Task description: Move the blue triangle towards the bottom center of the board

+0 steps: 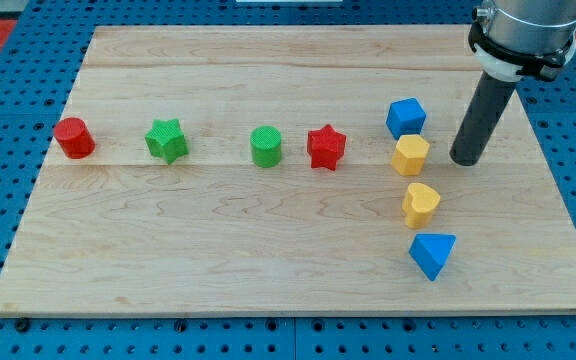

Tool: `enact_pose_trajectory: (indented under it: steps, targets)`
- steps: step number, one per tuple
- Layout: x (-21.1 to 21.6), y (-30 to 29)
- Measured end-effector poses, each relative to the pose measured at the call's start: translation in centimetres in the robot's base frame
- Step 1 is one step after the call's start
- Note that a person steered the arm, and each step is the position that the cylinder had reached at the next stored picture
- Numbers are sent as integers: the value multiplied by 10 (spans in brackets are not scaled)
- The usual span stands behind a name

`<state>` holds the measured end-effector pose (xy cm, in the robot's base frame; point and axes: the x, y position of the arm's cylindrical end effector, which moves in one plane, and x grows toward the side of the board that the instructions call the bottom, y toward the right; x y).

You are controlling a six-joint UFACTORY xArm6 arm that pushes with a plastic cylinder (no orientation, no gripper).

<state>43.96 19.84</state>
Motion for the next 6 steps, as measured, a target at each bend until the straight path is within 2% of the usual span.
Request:
enact_pose_trajectory:
  steps: [2, 4, 5, 6]
  targets:
    - [-1, 14]
    - [4, 84]
    - [50, 36]
    - [69, 8]
